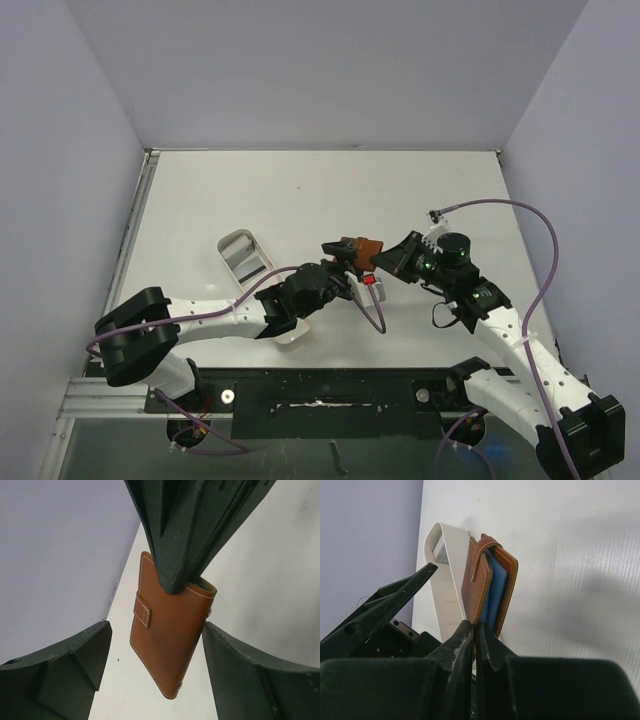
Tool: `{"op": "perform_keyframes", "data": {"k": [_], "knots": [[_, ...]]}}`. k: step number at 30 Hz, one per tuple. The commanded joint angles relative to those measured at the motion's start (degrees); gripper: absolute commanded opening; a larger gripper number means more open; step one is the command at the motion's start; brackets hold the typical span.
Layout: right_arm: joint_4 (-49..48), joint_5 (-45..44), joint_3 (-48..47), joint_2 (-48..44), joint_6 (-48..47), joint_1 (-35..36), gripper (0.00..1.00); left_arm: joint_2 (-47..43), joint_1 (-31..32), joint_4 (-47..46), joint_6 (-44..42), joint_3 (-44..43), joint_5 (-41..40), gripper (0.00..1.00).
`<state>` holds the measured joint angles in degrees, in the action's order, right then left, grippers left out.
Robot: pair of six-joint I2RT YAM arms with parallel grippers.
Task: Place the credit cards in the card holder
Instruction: Open the card holder at the center of the board.
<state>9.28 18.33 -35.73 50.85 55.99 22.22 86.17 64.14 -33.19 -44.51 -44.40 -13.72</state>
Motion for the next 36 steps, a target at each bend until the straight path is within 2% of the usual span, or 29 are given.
{"op": "perform_keyframes", "data": {"k": [1, 5, 7, 12, 14, 15, 16, 20, 27, 32, 36], "knots": [[0.05, -0.15, -1.8, -3.07, 0.91, 0.4, 0.0, 0.05, 0.46, -3.98, -2.41, -0.7, -0.51, 0.71], [0.34, 0.12, -1.98, -3.52, 1.49, 0.47, 0.0, -0.08, 0.79, -2.87, -2.71, -0.39, -0.37, 0.68], [0.09, 0.5, -1.94, -3.73, 1.73, 0.74, 0.0, 0.04, 0.98, -1.93, -3.0, -0.73, -0.43, 0.61], [1.61, -1.61, -1.23, -5.17, 1.38, 0.95, 0.0, -0.13, 1.62, -1.6, -2.25, -0.99, -0.57, 0.22], [1.99, -2.96, -0.6, -6.07, 0.81, 0.93, 0.0, 0.19, 1.77, 0.78, -1.28, -1.75, -0.45, 0.05], [2.17, -3.63, -0.27, -6.59, 0.53, 0.92, 0.0, 0.45, 1.78, 2.64, -0.39, -2.53, -0.4, 0.0], [2.29, -4.2, -0.04, -7.09, 0.14, 0.9, 0.01, 0.75, 1.78, 4.11, 0.48, -3.37, -0.42, 0.0], [2.97, -6.54, 0.3, -9.56, -2.35, 0.96, 0.26, 1.21, 1.52, 7.57, 5.9, -5.05, -0.03, 0.0], [9.68, -15.21, -1.78, -13.9, -7.3, 0.76, 0.56, 1.41, -3.93, 14.72, 22.61, -9.73, 7.25, 0.0], [10.89, -16.1, -2.82, -14.64, -11.06, 0.79, 0.63, 1.26, -8.59, 20.52, 36.66, -14.71, 10.96, 0.0], [9.19, -15.31, -1.56, -14.36, -13.29, 0.81, 0.64, 0.34, -10.58, 21.99, 46.64, -16.43, 13.21, 0.0]]}}
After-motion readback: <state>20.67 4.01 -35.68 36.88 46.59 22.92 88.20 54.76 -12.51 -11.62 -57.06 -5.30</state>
